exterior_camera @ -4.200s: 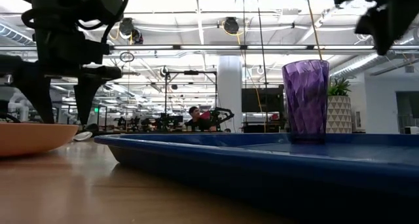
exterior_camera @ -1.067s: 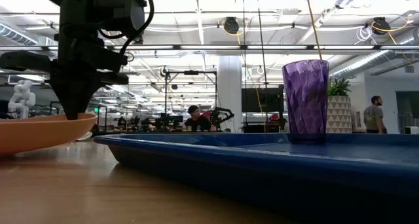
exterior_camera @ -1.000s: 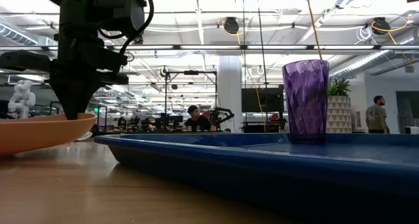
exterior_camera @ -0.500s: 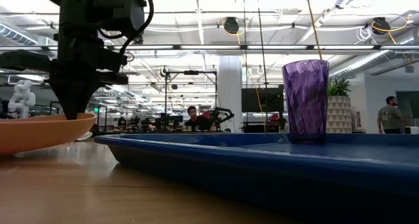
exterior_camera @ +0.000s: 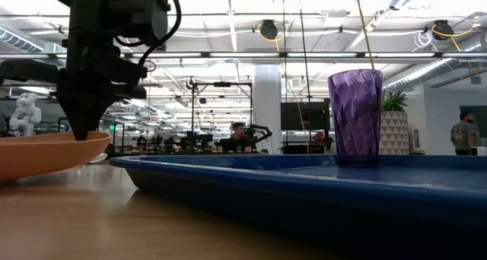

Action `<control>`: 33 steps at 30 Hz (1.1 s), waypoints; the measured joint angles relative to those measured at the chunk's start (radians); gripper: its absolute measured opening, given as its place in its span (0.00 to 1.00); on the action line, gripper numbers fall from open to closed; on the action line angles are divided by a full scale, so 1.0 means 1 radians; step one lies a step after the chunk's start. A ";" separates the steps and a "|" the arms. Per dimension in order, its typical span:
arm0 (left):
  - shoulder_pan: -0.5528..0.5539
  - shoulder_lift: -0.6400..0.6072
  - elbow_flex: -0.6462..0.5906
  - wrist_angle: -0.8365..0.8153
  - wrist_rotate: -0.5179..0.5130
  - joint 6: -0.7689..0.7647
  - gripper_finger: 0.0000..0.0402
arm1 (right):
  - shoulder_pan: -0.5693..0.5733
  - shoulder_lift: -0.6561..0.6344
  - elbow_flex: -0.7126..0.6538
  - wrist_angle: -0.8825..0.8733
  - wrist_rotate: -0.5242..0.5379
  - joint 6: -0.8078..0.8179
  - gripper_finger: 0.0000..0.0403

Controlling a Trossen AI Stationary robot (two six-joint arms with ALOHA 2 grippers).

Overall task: Pick and place plate/cup/fork/spoon on tray
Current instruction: Put the orange plate to the bottom left of the purple cup on the blue tray

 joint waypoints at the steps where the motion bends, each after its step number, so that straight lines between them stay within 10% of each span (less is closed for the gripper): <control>1: 0.004 0.000 0.000 0.000 -0.002 0.000 0.01 | 0.000 0.000 0.000 0.009 0.015 -0.065 0.39; 14: 0.010 0.000 0.000 -0.003 -0.006 -0.003 0.01 | -0.001 0.126 0.000 -0.011 0.104 -0.467 0.57; 33: -0.011 0.000 0.088 -0.083 0.009 -0.110 0.01 | 0.000 0.160 -0.019 -0.009 0.097 -0.383 0.35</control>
